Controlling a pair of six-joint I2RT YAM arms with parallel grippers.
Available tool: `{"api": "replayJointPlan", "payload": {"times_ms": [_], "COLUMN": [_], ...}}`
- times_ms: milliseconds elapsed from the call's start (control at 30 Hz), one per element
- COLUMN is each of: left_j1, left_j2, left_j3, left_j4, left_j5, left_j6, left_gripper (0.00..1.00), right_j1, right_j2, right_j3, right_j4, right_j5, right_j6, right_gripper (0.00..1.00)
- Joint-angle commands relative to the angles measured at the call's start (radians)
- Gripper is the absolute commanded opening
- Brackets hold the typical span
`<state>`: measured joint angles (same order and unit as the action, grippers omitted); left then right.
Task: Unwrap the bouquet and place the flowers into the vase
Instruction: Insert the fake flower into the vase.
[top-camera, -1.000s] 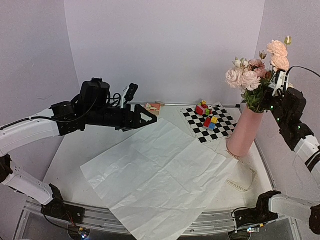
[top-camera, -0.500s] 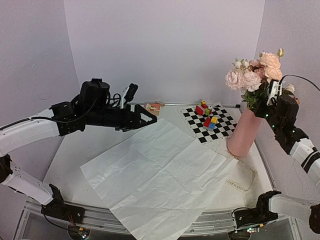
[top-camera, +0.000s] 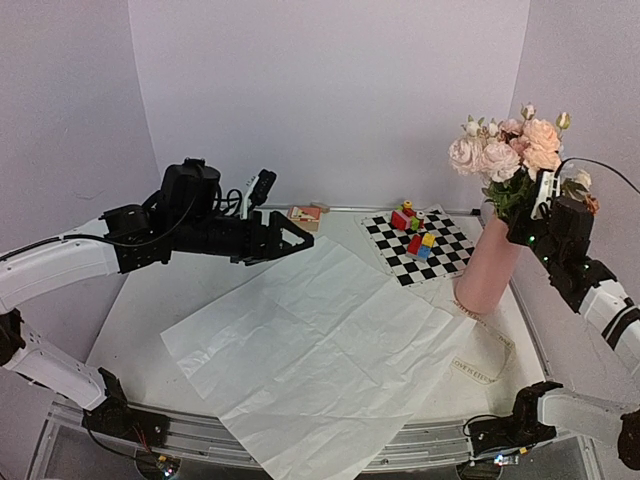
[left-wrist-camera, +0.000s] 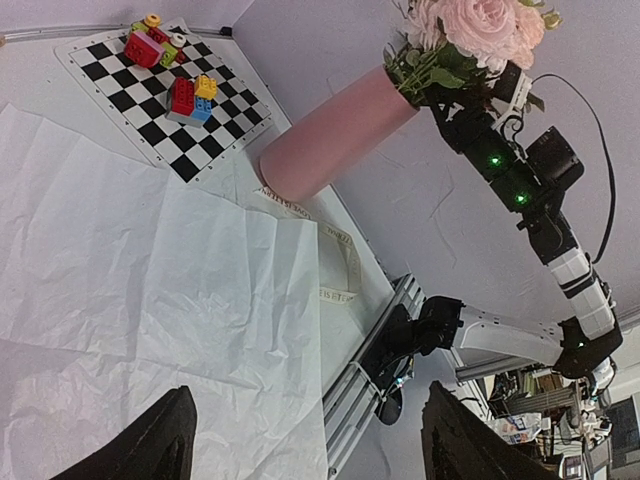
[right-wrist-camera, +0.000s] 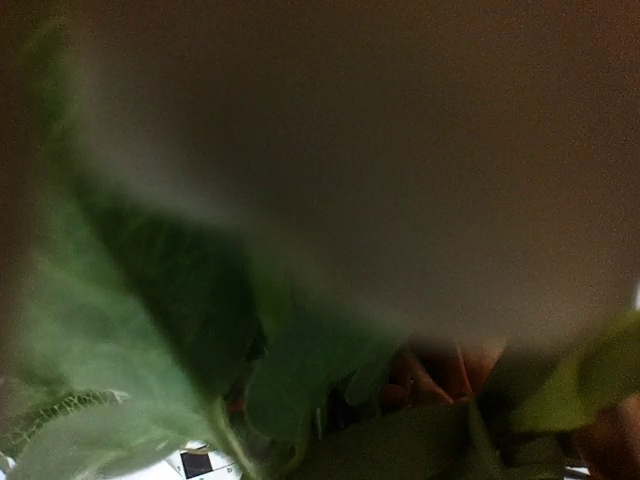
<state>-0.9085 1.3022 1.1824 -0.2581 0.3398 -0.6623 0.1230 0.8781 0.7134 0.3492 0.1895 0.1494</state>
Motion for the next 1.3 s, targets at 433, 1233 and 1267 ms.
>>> {"api": "replayJointPlan", "payload": {"times_ms": [433, 1233, 1267], "left_j1": [0.002, 0.002, 0.002], "left_j2": [-0.038, -0.004, -0.002], "left_j3": [-0.010, -0.020, -0.022], "left_j4": [0.028, 0.033, 0.033], "left_j5": [0.006, -0.014, -0.016], "left_j6": [-0.007, 0.000, -0.002], "left_gripper": [0.79, 0.78, 0.78], "right_j1": [0.002, 0.003, 0.002], "right_j2": [-0.085, -0.295, -0.300], "right_j3": [0.069, -0.161, -0.176], "right_j4": [-0.087, -0.220, -0.215], "right_j5": [-0.079, -0.325, -0.326], "right_j6": [0.040, 0.208, 0.212], "right_gripper": [0.52, 0.93, 0.94]}}
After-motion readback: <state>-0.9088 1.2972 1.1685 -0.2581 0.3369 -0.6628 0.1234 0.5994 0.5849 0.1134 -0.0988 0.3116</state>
